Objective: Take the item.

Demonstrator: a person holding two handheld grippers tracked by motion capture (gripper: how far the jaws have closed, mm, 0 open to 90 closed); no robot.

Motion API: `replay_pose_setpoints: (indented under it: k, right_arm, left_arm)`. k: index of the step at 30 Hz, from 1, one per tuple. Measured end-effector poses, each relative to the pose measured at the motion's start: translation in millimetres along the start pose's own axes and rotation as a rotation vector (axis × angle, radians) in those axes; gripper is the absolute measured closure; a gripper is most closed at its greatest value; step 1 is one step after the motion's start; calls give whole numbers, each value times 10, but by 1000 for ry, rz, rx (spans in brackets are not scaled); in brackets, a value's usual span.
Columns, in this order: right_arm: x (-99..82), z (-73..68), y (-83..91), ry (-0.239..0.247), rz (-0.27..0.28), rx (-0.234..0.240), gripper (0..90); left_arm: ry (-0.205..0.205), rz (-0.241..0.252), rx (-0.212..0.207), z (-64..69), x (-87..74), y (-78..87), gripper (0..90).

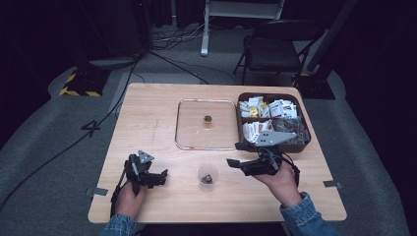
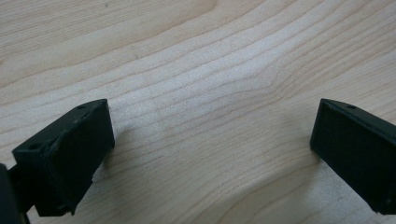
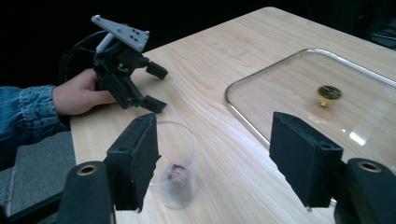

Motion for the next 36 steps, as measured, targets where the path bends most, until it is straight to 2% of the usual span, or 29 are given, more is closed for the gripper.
replay_pose_setpoints:
  k: [2,4,9,11,20,23,27,28,29,30,31,32,36]
  right_arm:
    - [-16,104,128,-13,12,-18,291]
    - [-37,159,195,-4,10,-29,252]
    - [-101,273,304,-27,21,-51,158]
    - [-133,315,327,-37,18,-62,147]
    - [-231,446,436,-68,25,-93,121]
    - [-316,549,493,-86,25,-110,115]
    - [-425,688,572,-132,55,-141,116]
    - [-425,688,572,-132,55,-141,116]
    - [-496,748,599,-153,62,-150,131]
    - [-496,748,599,-153,62,-150,131]
    - [-578,804,616,-162,58,-165,144]
    - [-578,804,616,-162,58,-165,144]
    - [-781,937,619,-162,35,-194,144]
  left_arm:
    - [0,0,-2,-3,-3,3,0]
    - [-1,-1,-3,-5,-4,4,0]
    - [-2,1,-6,-6,-2,1,0]
    - [-5,1,-9,-7,-2,1,0]
    - [-3,1,-10,-6,-2,0,0]
    - [-4,1,-10,-6,-2,0,1]
    - [-4,1,-10,-6,-2,0,0]
    - [-4,1,-10,-6,-2,0,1]
    - [-3,1,-9,-6,-2,0,1]
    - [-3,1,-9,-6,-2,0,1]
    - [-4,2,-9,-6,-2,0,0]
    - [-4,2,-9,-6,-2,0,0]
    - [-5,1,-10,-7,-2,0,1]
Point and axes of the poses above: each handheld gripper's, and its own axes: y roughly backward along the jaws, x roughly out of its top, z roughly to its right, the point moved 5 cm from there along -y, roughly forward along the jaws, and after that the axes turned 5 degrees about -y, right-handed, at the moved point
